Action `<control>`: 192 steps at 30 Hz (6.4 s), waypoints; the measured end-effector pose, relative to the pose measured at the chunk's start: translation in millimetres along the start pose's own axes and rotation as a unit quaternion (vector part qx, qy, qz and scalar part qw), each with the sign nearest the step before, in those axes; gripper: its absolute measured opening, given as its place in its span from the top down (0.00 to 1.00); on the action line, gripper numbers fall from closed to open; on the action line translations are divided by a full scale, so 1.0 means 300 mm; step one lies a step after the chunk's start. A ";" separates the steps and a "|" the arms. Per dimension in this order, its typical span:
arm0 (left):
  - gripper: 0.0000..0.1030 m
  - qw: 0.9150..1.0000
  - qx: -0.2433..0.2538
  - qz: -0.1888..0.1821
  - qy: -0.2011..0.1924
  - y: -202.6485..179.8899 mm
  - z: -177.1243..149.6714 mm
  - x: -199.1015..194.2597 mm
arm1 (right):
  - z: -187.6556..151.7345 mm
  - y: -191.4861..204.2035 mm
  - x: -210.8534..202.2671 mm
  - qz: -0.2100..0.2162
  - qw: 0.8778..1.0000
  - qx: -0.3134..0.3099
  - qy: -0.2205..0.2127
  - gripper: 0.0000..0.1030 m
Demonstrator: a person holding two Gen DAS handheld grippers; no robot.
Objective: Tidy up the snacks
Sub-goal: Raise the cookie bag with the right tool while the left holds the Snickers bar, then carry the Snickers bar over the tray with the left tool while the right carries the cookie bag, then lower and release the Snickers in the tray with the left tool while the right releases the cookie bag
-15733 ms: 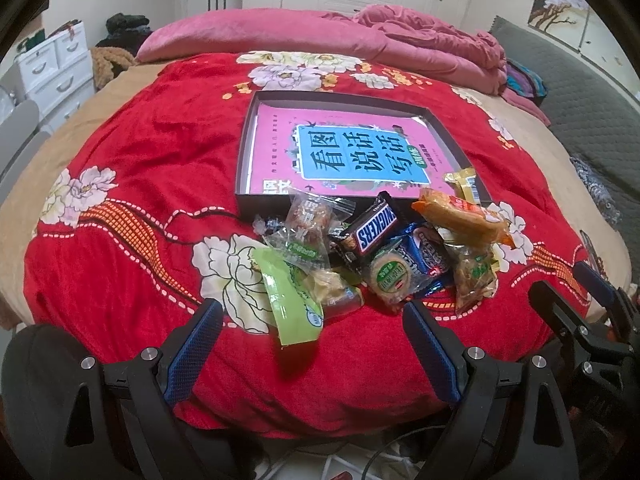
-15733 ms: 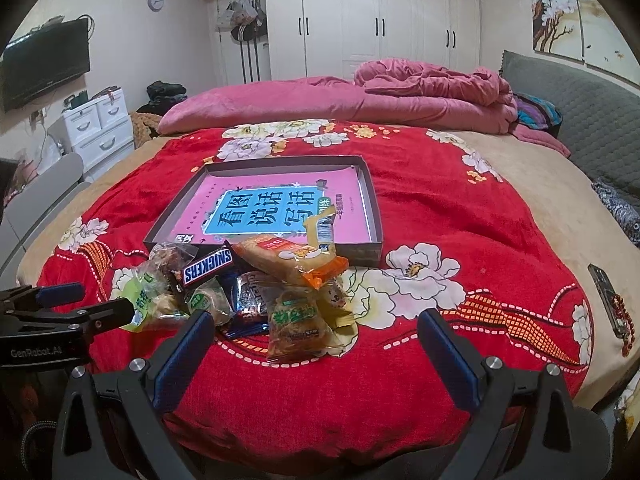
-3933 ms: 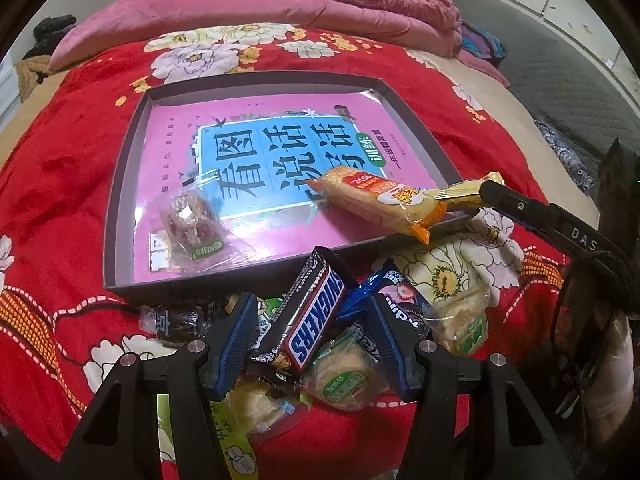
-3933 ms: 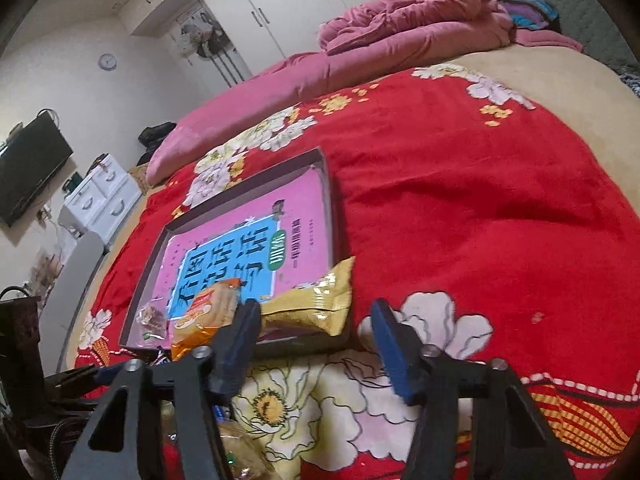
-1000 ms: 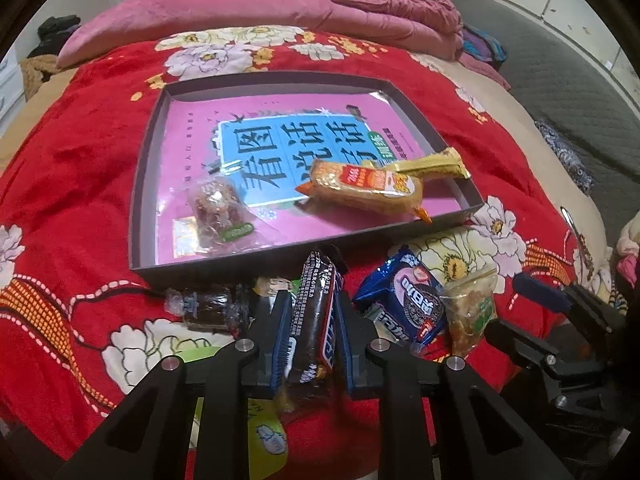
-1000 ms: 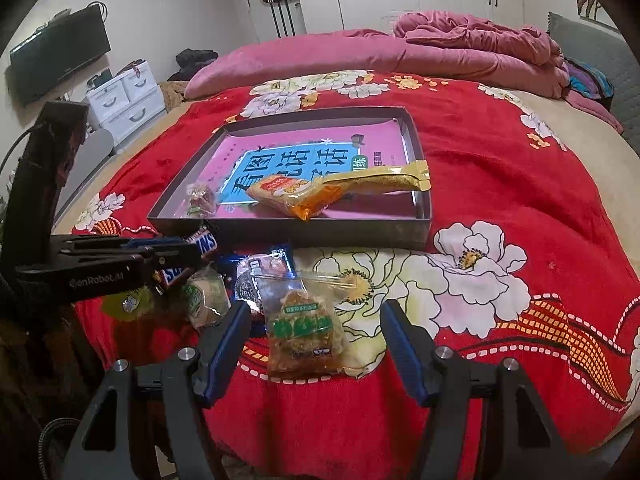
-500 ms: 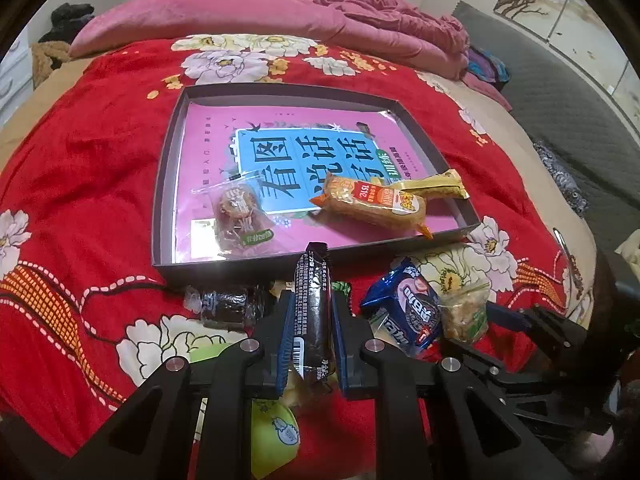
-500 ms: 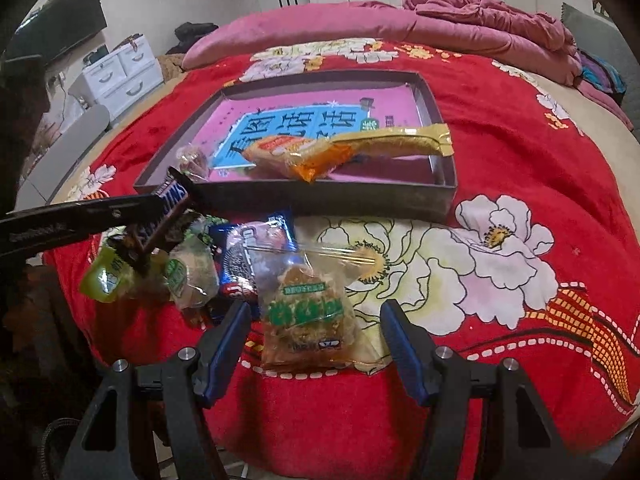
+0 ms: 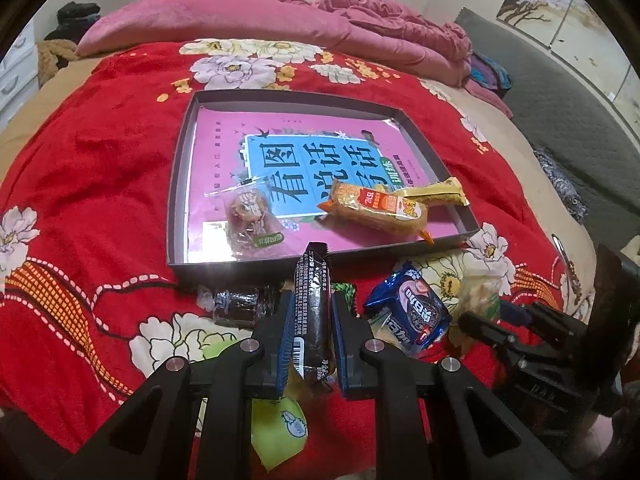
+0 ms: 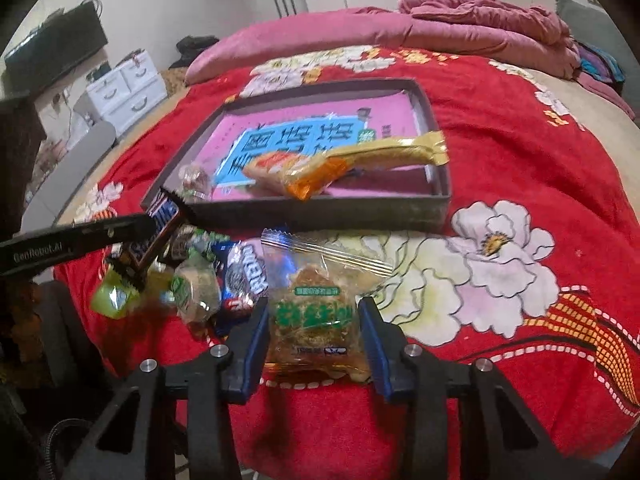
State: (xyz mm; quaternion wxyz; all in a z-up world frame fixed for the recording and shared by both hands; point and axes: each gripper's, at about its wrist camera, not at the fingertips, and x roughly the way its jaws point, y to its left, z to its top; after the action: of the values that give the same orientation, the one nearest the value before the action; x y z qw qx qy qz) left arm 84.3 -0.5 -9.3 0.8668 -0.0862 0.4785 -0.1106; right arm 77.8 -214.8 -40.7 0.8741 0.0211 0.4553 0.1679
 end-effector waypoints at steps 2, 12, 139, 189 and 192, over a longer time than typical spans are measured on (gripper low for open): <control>0.82 1.000 0.000 0.002 -0.002 0.001 0.001 -0.004 | 0.007 -0.020 -0.005 0.003 1.000 0.015 -0.005 0.58; 0.82 1.000 -0.010 0.002 -0.012 0.017 0.014 -0.025 | 0.051 -0.039 -0.040 0.009 0.999 0.020 -0.041 0.58; 0.62 0.998 -0.031 0.040 0.035 0.024 0.163 0.220 | 0.256 -0.032 0.118 0.020 0.997 -0.030 -0.063 0.58; 0.57 0.991 -0.020 0.116 0.065 -0.025 0.208 0.321 | 0.300 -0.047 0.254 0.048 0.998 -0.026 -0.032 0.57; 0.53 0.991 -0.017 0.118 0.067 -0.034 0.212 0.327 | 0.303 -0.042 0.262 0.051 0.998 -0.028 -0.029 0.57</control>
State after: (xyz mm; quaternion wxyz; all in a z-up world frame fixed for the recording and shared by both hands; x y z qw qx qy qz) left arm 187.9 -34.5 -52.8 0.8383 -0.0365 0.5440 -0.0051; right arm 195.8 -191.5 -51.8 0.8776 0.0251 0.4232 0.2239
